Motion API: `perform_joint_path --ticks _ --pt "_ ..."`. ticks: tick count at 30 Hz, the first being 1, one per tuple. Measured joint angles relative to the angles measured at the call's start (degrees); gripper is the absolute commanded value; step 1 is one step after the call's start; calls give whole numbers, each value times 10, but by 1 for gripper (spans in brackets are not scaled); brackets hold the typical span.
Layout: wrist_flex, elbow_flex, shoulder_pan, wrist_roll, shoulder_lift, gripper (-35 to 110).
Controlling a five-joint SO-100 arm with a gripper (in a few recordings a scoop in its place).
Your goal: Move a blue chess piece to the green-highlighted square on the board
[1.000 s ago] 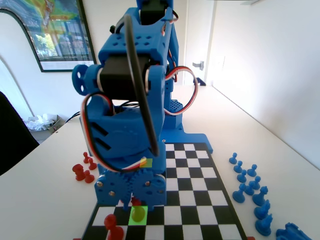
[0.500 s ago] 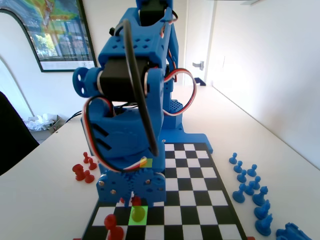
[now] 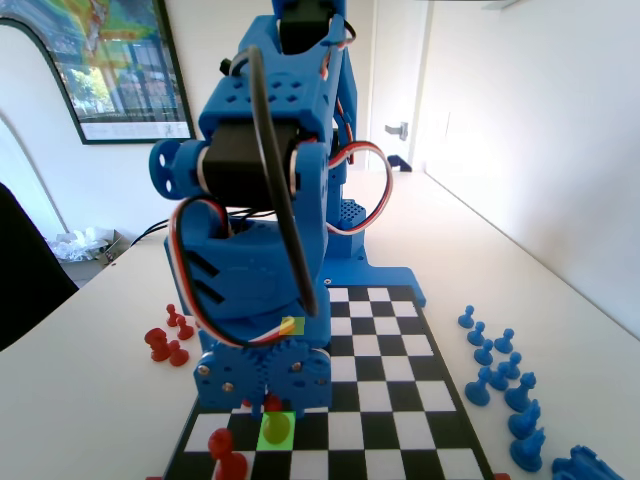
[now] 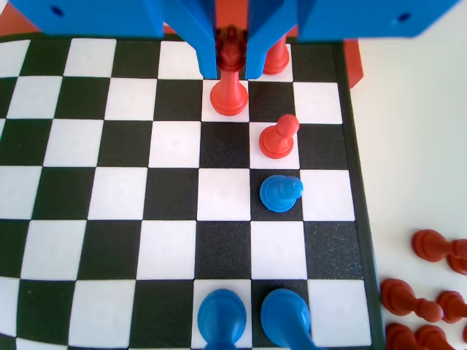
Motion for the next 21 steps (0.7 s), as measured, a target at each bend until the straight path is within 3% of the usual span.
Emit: perform_joint_path --ticks 21 --pt "108 -24 10 5 46 1"
